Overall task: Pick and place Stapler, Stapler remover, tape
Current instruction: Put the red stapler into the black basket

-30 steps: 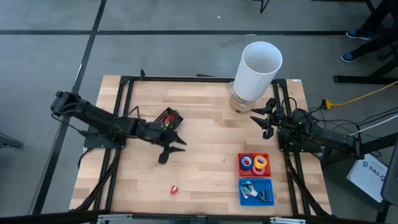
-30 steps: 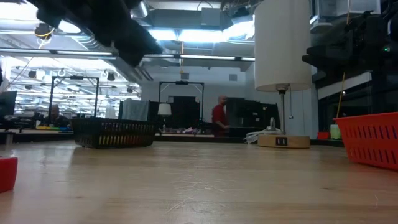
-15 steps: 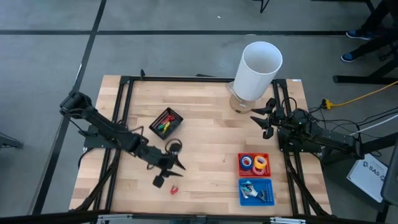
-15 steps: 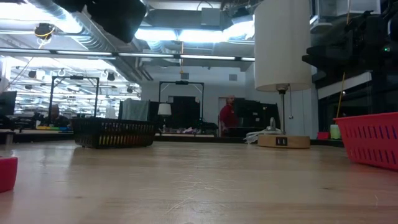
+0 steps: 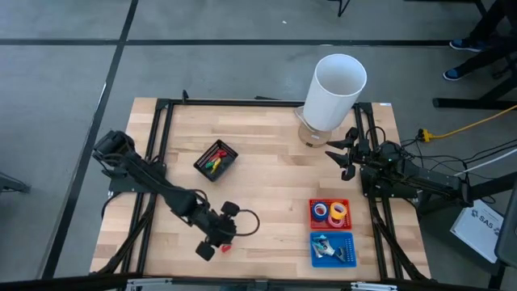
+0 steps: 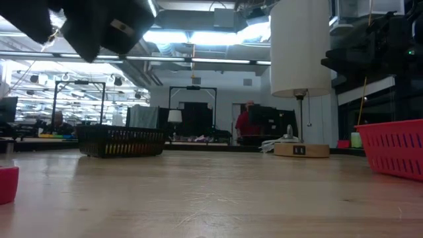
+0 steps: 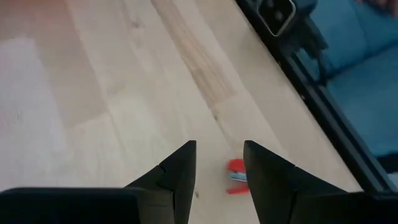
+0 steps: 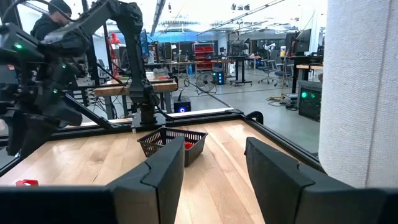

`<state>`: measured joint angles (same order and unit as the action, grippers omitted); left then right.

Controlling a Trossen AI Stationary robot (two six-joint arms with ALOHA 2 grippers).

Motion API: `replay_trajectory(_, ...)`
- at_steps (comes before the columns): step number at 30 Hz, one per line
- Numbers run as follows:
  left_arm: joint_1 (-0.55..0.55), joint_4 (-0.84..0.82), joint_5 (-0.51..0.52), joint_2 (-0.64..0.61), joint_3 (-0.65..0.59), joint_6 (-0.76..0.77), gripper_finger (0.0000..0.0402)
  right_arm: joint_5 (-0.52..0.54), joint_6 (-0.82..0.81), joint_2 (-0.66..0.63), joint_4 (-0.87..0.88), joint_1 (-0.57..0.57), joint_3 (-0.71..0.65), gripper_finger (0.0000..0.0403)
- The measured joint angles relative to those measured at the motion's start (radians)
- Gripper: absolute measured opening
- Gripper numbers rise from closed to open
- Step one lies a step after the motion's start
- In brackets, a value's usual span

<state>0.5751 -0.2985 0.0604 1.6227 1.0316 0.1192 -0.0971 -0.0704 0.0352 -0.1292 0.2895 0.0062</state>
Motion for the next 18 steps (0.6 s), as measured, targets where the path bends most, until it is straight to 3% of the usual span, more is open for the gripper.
replay_trajectory(8, 0.014, -0.247, -0.104, 0.012, 0.043, -0.071, 0.0142, 0.000, 0.000, 0.000, 0.000, 0.000, 0.000, 0.0171)
replay_trajectory(12, 0.039, -0.258, -0.104, 0.012, 0.043, -0.281, 0.0169, 0.000, 0.000, 0.000, 0.000, 0.000, 0.000, 0.0171)
replay_trajectory(18, 0.078, -0.213, -0.012, 0.026, 0.043, -0.655, 0.0207, 0.000, 0.000, 0.000, 0.000, 0.000, 0.000, 0.0171)
